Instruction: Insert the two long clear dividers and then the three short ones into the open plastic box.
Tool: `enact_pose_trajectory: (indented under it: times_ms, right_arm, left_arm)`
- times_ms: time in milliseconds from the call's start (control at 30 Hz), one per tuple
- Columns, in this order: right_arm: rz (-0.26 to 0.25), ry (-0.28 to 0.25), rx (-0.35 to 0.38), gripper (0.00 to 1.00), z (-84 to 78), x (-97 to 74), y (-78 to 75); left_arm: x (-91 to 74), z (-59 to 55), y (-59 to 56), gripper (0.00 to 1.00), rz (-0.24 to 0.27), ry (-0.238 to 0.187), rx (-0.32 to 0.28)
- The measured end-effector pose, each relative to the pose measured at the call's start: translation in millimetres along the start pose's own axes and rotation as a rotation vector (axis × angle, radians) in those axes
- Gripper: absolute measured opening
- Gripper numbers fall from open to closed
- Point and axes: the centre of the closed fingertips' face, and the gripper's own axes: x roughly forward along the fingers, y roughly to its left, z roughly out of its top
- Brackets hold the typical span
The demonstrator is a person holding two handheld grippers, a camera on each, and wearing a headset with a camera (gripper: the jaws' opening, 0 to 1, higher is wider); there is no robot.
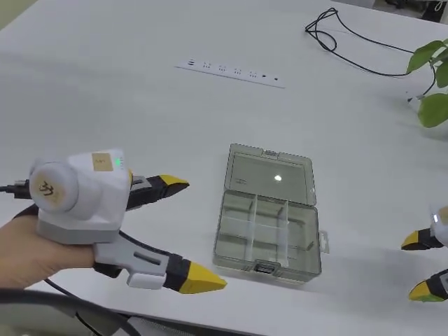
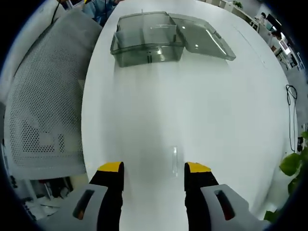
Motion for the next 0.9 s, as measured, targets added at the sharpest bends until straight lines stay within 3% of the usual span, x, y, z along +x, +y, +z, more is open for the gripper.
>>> enact_pose_trajectory:
  times_ms: [367,733,900]
  right_arm:
    - [-0.012,0.03,-0.045,0.44,-6.9,6.1,-4.4]
    - [-0.044,0.041,-0.049,0.33,-7.7,5.6,-8.9]
    - [-0.048,0.044,-0.048,0.33,-7.7,5.4,-8.5]
  left_arm:
    - [-1.4,3.3,2.5,1.0,-0.003,-0.005,-0.007]
    - [-1.3,2.4,1.9,1.0,-0.007,0.001,-0.007]
    - [-1.2,2.6,1.2,1.0,-0.008,0.001,-0.004]
